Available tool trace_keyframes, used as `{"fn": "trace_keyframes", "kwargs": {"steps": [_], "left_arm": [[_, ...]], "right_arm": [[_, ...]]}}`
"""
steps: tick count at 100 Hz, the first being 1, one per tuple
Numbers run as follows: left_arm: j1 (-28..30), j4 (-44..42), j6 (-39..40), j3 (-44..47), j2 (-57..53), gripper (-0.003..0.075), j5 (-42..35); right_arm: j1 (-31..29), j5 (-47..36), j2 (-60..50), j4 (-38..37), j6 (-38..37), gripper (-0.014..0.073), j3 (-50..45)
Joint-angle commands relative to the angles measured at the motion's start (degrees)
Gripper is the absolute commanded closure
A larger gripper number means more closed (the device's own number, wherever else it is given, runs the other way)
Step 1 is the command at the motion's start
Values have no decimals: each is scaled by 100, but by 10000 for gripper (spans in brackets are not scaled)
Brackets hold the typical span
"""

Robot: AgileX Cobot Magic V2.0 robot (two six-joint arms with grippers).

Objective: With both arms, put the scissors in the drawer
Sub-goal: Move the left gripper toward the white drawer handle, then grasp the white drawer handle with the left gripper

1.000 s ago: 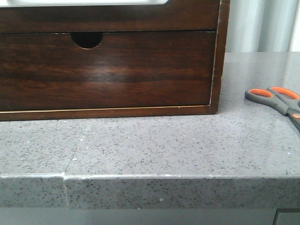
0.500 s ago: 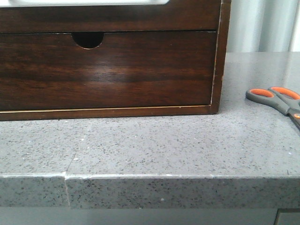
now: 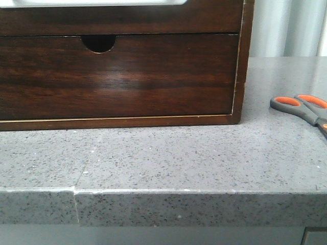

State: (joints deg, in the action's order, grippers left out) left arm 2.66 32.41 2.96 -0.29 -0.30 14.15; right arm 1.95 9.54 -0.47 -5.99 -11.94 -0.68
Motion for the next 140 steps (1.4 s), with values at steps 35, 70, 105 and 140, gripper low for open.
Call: {"fn": "trace_keyframes", "kwargs": {"steps": [35, 70, 105, 140], "left_arm": [[18, 757, 50, 117, -188, 740, -552], [7, 3616, -52, -322, -178, 740, 231], [7, 2432, -589, -2339, 1415, 738, 1519], [-590, 3635, -1068, -3250, 3331, 385, 2508]], "right_arm": [[-31, -1264, -164, 17, 32, 641, -176], [-31, -1337, -164, 3396, -233, 638, 261], [-31, 795, 1055, 3377, -233, 636, 2006], [-31, 1528, 2144, 4187, -233, 197, 2753]]}}
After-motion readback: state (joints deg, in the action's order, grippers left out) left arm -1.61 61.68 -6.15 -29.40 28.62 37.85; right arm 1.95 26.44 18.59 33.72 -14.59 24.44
